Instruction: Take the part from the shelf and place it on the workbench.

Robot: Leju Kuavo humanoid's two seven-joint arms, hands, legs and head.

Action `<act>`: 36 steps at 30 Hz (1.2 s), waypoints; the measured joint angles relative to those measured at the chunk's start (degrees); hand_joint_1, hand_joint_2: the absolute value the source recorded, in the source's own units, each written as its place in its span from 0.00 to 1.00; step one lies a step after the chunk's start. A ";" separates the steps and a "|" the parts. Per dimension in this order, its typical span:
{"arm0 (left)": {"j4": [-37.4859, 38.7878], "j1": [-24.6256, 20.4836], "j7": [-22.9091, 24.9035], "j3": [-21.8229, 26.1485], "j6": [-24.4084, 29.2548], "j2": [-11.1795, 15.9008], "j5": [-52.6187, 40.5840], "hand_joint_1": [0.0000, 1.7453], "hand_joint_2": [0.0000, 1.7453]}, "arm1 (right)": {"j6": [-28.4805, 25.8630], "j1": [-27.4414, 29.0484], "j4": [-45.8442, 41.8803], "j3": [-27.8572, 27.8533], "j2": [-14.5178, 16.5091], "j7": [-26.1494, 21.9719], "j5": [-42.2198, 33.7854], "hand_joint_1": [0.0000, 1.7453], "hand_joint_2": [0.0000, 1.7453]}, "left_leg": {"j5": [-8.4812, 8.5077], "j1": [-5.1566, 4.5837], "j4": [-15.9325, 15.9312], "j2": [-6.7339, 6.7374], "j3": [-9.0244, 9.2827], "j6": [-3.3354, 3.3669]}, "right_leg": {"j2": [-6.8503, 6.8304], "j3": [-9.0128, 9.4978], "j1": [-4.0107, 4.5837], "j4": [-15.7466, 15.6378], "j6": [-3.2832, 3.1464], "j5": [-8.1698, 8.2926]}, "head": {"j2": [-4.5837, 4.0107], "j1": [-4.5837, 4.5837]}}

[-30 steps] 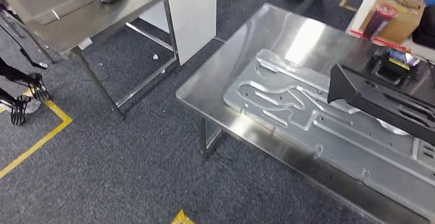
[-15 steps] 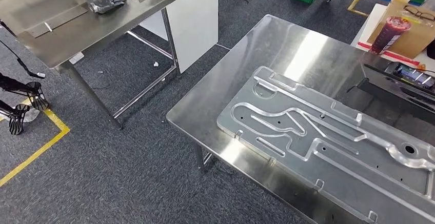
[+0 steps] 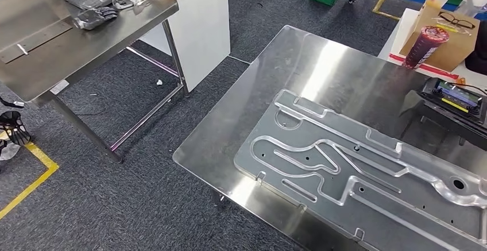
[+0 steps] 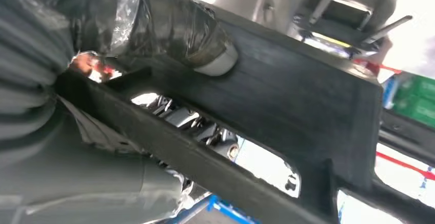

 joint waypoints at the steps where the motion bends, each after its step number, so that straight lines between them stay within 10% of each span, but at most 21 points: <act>1: 0.00 -0.18 -0.04 0.09 0.10 -0.03 -0.02 0.00 1.00 | -0.35 -0.16 0.15 0.33 0.90 -0.11 0.56 1.00 1.00 | -0.03 0.07 -0.71 0.53 0.61 0.22 | -0.82 -1.09 -0.03 2.46 0.28 -1.37 | 0.00 0.08; 5: 0.00 -0.57 -0.17 0.29 0.14 -0.12 -0.23 0.00 1.00 | -1.91 -0.50 1.07 3.22 4.62 -0.31 3.18 1.00 1.00 | -1.19 -0.03 -0.96 2.33 1.88 0.56 | -2.43 -8.27 -0.38 13.17 1.16 -3.88 | 0.00 0.15; 10: 0.00 -0.67 -0.38 0.57 0.02 -0.20 -0.42 0.00 1.00 | -3.91 -0.75 2.39 6.71 7.03 0.16 4.75 1.00 1.00 | -3.05 -0.32 0.02 4.33 3.25 -0.25 | -5.12 -4.14 -0.12 -0.32 0.61 5.28 | 0.00 0.11; 15: 0.00 -0.88 -0.42 0.63 0.02 -0.25 -0.45 0.00 1.00 | -4.05 -0.96 2.91 8.54 7.92 0.23 4.90 1.00 1.00 | -5.00 -0.29 1.77 4.35 2.98 -1.65 | -3.36 -4.00 -0.27 -1.26 -0.98 5.90 | 0.00 -0.06; 19: 0.00 -0.79 -0.43 0.63 0.02 -0.25 -0.45 0.00 1.00 | -4.06 -1.15 3.08 9.73 8.26 0.30 4.97 1.00 1.00 | -11.68 0.04 15.32 1.96 -2.91 -2.31 | -1.67 -3.97 -0.41 -1.39 -1.56 6.11 | 0.00 -0.15; 21: 0.00 -0.74 -0.43 0.63 0.02 -0.26 -0.45 0.00 1.00 | -4.06 -1.18 3.20 10.21 8.51 0.31 4.97 1.00 1.00 | -10.59 0.04 15.95 1.86 -3.20 -2.21 | -0.53 -3.86 -0.36 -1.38 -1.55 6.10 | 0.00 -0.15; 25: 0.00 -0.71 -0.44 0.63 0.02 -0.19 -0.45 0.00 1.00 | -4.09 -1.44 3.26 10.46 8.72 0.31 4.97 1.00 1.00 | -4.07 0.14 1.52 -1.65 3.58 -1.30 | 1.79 -3.84 -0.26 -1.26 -1.15 6.01 | 0.00 -0.12; 28: 0.00 -0.73 -0.44 0.64 0.02 -0.14 -0.48 0.00 1.00 | -4.16 -1.58 3.35 10.70 8.91 0.32 4.98 1.00 1.00 | -3.84 0.08 -0.30 -1.53 4.41 -0.90 | 3.60 -4.38 -0.51 -1.49 -0.06 6.36 | 0.00 -0.15; 33: 0.00 -0.78 -0.54 0.69 0.03 -0.15 -0.58 0.00 1.00 | -6.61 -2.15 3.93 12.44 10.04 1.18 6.78 1.00 1.00 | -3.14 0.15 -2.04 1.36 5.08 0.44 | -2.02 -8.76 -0.38 7.69 1.20 0.91 | 0.00 0.08; 36: 0.00 -0.79 -0.54 0.71 -0.16 -0.18 -0.79 0.00 1.00 | -10.08 -2.19 5.08 15.50 11.49 2.24 9.24 1.00 1.00 | -3.24 -0.06 -1.94 2.46 4.99 0.47 | -2.63 -11.08 -0.53 12.78 1.45 -0.15 | 0.00 0.06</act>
